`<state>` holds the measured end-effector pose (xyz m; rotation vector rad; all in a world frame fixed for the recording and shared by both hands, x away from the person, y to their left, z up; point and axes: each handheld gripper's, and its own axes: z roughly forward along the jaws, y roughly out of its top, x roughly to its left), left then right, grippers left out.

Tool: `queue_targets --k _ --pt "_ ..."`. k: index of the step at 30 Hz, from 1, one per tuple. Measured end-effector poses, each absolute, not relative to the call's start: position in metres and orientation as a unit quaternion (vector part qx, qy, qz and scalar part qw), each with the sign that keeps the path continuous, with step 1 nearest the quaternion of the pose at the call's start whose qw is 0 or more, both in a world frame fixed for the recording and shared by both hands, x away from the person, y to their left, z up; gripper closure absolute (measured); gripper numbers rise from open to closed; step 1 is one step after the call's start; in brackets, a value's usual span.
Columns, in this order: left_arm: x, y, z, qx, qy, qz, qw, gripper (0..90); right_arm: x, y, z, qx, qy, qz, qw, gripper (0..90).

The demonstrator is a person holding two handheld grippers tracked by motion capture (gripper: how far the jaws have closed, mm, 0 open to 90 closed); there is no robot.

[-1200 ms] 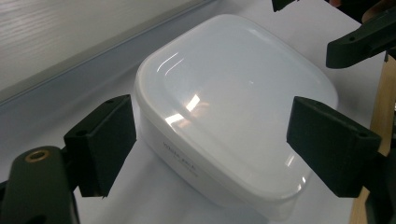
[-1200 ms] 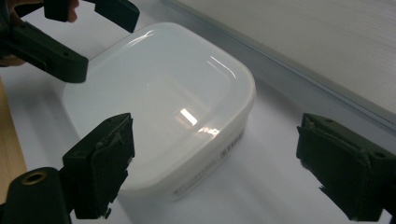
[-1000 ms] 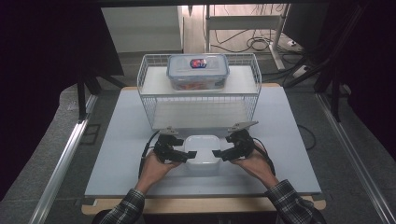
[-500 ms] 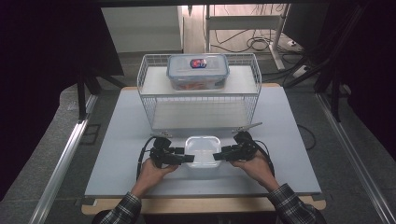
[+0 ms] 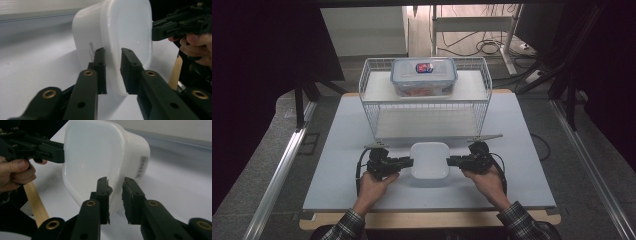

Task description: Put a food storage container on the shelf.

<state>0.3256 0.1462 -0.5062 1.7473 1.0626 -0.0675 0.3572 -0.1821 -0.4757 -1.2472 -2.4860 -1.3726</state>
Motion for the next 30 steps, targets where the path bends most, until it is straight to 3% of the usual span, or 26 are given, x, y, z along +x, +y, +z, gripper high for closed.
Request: queue_targets --k 17,30 --pt "0.324 0.141 -0.493 0.733 0.442 0.02 0.516 79.2 0.354 -0.181 -0.467 -0.386 -0.796 -0.465 -0.029 79.0" --pt "0.328 0.149 -0.443 0.735 0.418 0.067 0.53 79.1 0.357 -0.174 -0.421 -0.352 -0.792 -0.495 -0.059 79.3"
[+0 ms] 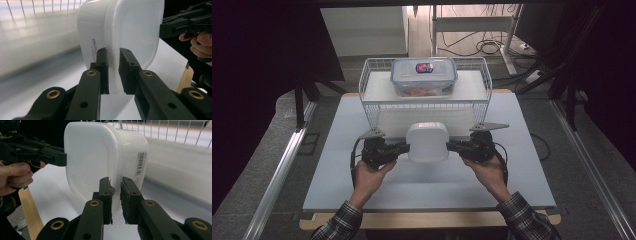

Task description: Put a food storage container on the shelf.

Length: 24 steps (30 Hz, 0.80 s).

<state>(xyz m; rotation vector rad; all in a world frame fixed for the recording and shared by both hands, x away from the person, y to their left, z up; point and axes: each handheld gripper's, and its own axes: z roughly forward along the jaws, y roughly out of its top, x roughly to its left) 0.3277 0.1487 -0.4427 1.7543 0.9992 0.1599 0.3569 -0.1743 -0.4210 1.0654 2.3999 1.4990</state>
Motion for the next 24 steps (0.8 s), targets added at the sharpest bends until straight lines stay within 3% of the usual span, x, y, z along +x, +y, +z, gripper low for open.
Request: queue_targets --k 24 --pt "0.353 0.162 -0.342 0.725 0.397 0.131 0.548 78.8 0.389 -0.161 -0.328 0.319 0.776 0.536 0.092 79.2"
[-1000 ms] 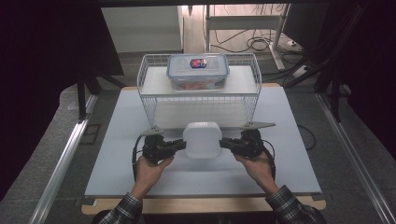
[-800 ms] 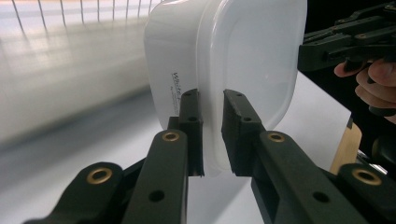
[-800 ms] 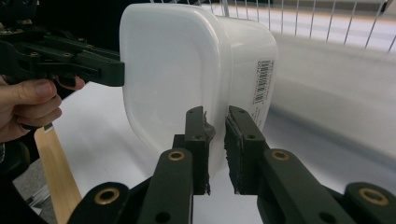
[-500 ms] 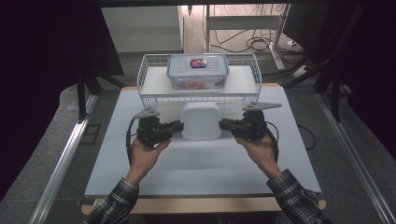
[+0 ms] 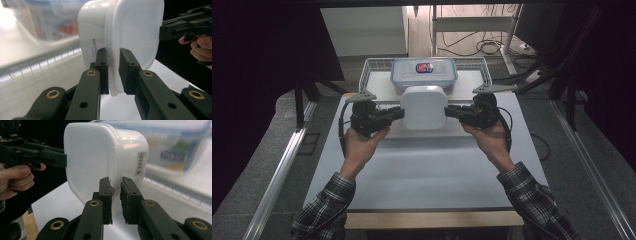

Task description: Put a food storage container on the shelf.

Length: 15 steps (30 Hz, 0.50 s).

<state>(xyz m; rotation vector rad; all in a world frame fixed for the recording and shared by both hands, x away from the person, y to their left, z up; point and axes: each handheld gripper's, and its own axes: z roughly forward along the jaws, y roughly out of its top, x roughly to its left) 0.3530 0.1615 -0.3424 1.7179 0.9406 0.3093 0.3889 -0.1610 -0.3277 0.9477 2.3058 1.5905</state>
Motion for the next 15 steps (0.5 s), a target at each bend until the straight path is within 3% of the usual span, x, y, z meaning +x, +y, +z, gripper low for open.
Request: queue_targets --k 15 --pt "0.385 0.168 -0.293 0.707 0.399 0.134 0.568 78.7 0.419 -0.153 -0.274 0.324 0.76 0.554 0.105 78.9"
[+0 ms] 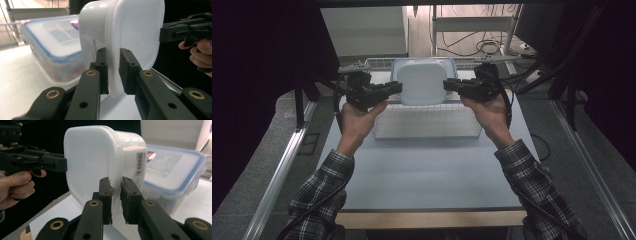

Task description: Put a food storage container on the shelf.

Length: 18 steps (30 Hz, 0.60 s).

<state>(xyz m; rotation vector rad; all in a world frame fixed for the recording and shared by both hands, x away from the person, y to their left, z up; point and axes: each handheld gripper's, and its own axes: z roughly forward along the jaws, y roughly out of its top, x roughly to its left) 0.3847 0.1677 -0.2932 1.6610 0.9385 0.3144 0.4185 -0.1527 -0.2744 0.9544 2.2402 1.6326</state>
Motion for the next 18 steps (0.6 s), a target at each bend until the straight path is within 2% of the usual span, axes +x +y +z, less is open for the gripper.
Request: queue_targets --k 9,18 --pt "0.398 0.167 -0.267 0.702 0.396 0.136 0.576 79.0 0.434 -0.154 -0.255 0.332 0.748 0.565 0.105 78.3" --pt "0.416 0.167 -0.262 0.702 0.404 0.132 0.571 78.1 0.45 -0.15 -0.246 0.341 0.749 0.556 0.116 77.1"
